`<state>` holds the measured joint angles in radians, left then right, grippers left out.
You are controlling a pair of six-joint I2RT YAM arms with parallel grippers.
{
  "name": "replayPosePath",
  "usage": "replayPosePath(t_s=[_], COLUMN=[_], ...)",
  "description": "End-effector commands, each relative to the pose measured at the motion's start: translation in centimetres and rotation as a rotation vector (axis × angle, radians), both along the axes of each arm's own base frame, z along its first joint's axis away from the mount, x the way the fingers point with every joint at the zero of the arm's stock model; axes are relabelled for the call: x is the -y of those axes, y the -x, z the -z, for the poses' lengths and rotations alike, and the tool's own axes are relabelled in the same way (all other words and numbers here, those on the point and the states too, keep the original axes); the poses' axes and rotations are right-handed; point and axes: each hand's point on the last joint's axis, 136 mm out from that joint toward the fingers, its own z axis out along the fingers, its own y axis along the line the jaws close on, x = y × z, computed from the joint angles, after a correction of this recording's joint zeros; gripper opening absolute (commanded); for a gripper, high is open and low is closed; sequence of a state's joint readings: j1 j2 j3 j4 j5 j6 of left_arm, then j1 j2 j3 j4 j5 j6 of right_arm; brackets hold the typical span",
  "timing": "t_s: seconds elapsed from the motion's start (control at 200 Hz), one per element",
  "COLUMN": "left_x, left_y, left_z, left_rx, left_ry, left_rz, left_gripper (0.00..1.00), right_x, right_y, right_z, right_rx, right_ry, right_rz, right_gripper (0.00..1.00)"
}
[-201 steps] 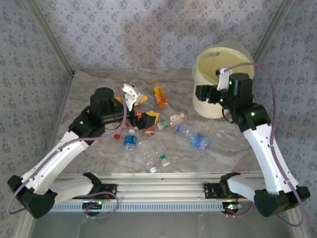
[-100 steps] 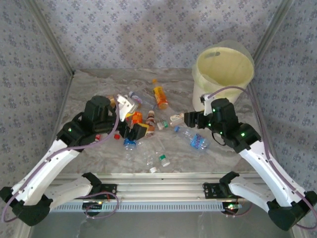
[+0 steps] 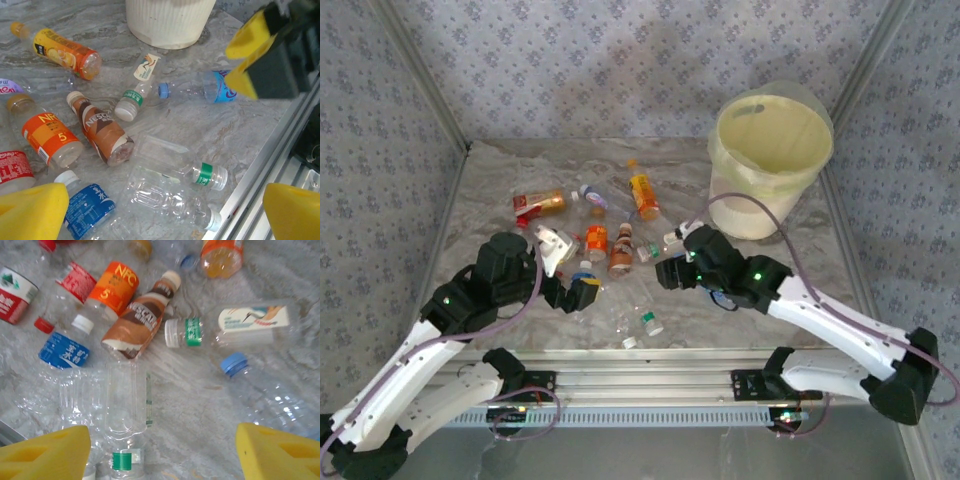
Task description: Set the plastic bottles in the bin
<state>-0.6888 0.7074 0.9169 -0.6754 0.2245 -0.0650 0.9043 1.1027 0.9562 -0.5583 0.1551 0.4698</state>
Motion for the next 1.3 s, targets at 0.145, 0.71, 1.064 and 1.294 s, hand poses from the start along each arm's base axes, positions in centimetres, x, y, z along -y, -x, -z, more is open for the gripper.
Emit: replayPosePath(t_s=[0.145, 0.71, 1.064, 1.294], left_x=[0.2, 0.2, 0.4, 0.4], left_y=[-0.2, -0.2, -0.2, -0.2], left_z=[-0.8, -0.5, -0.5, -0.5], left_rx=[0.018, 0.007, 0.001, -0.001], left_ry=[0.034, 0.038, 0.041, 0.041], left_rz=[-0.015, -0.017, -0.012, -0.008], left_gripper=[1.0, 1.0, 1.0, 1.0], right_x=[-4.0, -8.3, -8.6, -6.7], right_y=[0.8, 0.8, 0.7, -0.4], right_z=[4.8, 12.6, 15.2, 16.1], right_rx=[-0.126, -0.256, -0.286, -0.28], right_ry=[0.033, 0.085, 0.123, 0.189], right_rz=[-0.045, -0.147, -0.173, -0.104], right_gripper=[0.77, 0.81, 0.81, 0.79])
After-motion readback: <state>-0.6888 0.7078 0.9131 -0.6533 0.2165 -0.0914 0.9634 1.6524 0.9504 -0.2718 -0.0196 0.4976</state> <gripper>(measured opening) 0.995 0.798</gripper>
